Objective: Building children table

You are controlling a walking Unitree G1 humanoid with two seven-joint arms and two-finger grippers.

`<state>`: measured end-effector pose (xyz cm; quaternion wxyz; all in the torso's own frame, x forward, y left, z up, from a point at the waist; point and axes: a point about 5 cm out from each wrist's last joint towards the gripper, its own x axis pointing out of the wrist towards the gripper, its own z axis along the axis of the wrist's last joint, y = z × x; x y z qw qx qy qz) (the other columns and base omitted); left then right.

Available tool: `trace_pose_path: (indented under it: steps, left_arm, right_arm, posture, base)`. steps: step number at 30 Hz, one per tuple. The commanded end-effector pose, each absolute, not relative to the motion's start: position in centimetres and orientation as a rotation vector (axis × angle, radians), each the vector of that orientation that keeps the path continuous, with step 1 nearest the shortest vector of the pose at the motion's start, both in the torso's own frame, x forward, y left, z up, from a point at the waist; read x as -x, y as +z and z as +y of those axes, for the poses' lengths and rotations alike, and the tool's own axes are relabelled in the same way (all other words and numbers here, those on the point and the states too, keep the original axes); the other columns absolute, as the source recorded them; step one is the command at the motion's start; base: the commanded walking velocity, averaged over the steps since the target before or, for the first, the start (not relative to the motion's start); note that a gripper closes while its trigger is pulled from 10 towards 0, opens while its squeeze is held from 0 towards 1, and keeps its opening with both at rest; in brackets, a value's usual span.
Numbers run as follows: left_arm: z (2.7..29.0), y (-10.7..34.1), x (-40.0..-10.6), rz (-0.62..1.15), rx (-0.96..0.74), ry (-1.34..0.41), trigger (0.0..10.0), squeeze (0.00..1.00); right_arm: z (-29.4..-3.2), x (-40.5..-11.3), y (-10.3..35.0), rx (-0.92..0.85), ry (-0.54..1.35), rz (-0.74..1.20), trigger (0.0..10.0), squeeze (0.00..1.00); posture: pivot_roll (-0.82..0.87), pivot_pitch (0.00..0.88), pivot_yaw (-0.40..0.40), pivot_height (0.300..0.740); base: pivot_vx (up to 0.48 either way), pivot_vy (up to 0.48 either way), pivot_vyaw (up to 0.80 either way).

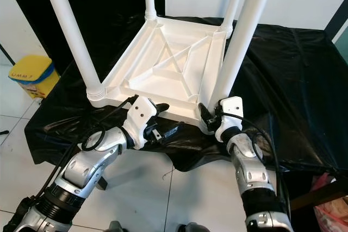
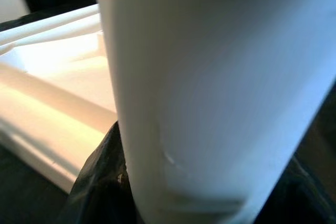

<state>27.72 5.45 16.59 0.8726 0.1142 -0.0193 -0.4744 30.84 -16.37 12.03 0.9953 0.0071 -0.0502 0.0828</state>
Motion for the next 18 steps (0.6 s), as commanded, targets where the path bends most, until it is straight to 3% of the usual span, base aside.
trace_pose_path:
  steps: [1,10,18]
  left_arm:
    - [4.9,16.4,-27.0,-0.029,-0.243,-1.096,10.0,0.00]
    - [4.8,16.3,-26.7,-0.025,-0.235,-1.099,10.0,0.00]
    - [4.8,16.3,-26.7,-0.025,-0.234,-1.100,10.0,0.00]
  right_arm:
    - [-17.0,-30.1,10.6,-0.025,0.005,-0.024,10.0,0.00]
    - [-16.6,-29.0,10.3,-0.066,-0.284,-0.007,10.0,0.00]
    - [-16.4,-29.0,10.5,-0.073,-0.290,-0.016,10.0,0.00]
  posture:
    - [0.02,0.058,-0.059,0.740]
    - [0.02,0.060,-0.062,0.740]
    - [0.02,0.061,-0.063,0.740]
  base:
    - [0.000,0.000,0.00]
    - [0.000,0.000,0.00]
    - [0.000,0.000,0.00]
